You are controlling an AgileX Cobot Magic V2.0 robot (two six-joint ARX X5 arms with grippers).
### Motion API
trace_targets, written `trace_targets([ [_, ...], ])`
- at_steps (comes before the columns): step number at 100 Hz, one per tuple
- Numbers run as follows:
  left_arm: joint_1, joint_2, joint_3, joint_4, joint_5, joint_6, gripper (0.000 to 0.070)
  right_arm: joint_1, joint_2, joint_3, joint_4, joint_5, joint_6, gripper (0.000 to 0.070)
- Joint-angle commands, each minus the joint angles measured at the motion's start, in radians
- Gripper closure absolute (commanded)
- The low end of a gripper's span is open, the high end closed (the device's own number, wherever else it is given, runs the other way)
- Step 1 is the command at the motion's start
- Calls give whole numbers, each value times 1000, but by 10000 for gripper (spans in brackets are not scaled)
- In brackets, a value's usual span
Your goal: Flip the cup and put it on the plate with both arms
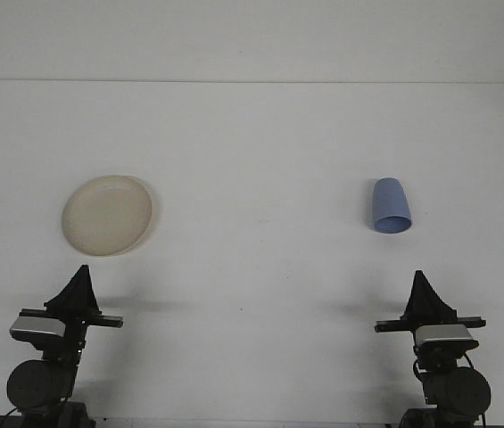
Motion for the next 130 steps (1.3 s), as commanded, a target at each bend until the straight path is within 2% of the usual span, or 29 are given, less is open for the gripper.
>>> trace_targets([
  [1, 0, -2, -20, 10, -2, 8, 689, 0, 0, -2, 10, 1, -5, 700],
  [41, 0, -2, -20, 10, -2, 8, 689, 0, 0, 39, -58, -3, 8, 700],
  [72, 0, -2, -20, 10, -2, 8, 689, 0, 76, 267, -290, 0, 8, 700],
  [113, 0, -2, -20, 10, -2, 8, 689, 0, 467, 706, -697, 1, 25, 700],
  [130, 0, -2, -20, 10, -3, 8, 689, 0, 592, 812, -797, 0, 47, 700],
])
